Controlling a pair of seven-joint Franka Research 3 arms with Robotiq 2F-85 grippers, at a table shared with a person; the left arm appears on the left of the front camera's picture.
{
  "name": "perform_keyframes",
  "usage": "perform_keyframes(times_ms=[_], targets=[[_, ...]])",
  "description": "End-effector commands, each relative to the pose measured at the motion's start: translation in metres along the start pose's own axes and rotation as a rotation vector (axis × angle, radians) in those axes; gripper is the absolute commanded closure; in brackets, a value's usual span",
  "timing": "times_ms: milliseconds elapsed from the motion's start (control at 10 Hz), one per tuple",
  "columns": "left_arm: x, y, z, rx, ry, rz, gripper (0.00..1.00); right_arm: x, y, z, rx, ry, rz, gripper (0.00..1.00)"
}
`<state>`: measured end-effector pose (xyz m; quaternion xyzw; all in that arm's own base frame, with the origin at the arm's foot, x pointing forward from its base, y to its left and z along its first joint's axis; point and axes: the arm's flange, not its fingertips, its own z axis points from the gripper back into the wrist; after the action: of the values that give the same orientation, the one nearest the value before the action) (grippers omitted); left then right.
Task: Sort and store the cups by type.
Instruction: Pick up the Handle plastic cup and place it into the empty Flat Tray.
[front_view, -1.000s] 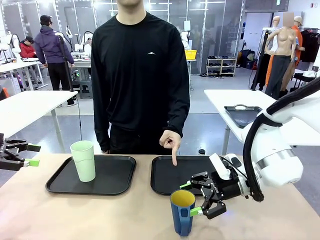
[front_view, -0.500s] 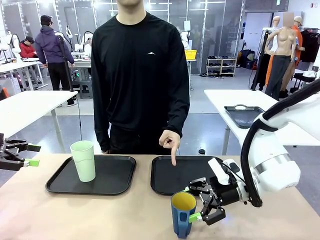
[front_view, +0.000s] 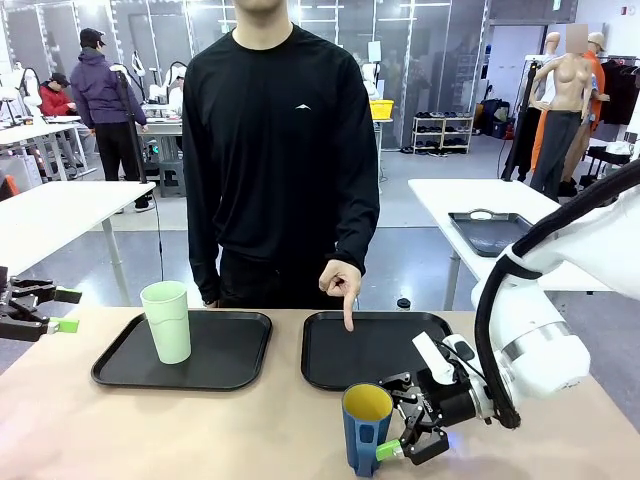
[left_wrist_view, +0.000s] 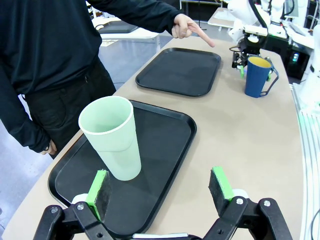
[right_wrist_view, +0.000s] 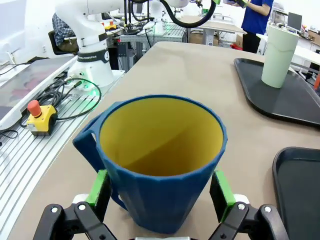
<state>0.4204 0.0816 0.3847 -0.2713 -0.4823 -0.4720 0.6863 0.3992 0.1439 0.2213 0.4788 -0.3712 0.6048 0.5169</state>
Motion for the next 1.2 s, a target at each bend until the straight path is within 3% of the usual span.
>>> perform_keyframes(times_ms=[0,600,1100], targets=[[0.001,0.001,-0.001,0.007,-0.008,-0.011,0.0,-0.025,0.0,-0.012,0.006,-0.047,0.039,0.0],[0.001,0.001,-0.001,0.007,-0.008,-0.011,0.0,-0.026,-0.007,-0.023,0.05,-0.068,0.0,0.02],[0.001,0.001,-0.001,0.007,-0.008,-0.011,0.0,-0.026,-0.005,-0.025,0.056,-0.07,0.012,0.37]])
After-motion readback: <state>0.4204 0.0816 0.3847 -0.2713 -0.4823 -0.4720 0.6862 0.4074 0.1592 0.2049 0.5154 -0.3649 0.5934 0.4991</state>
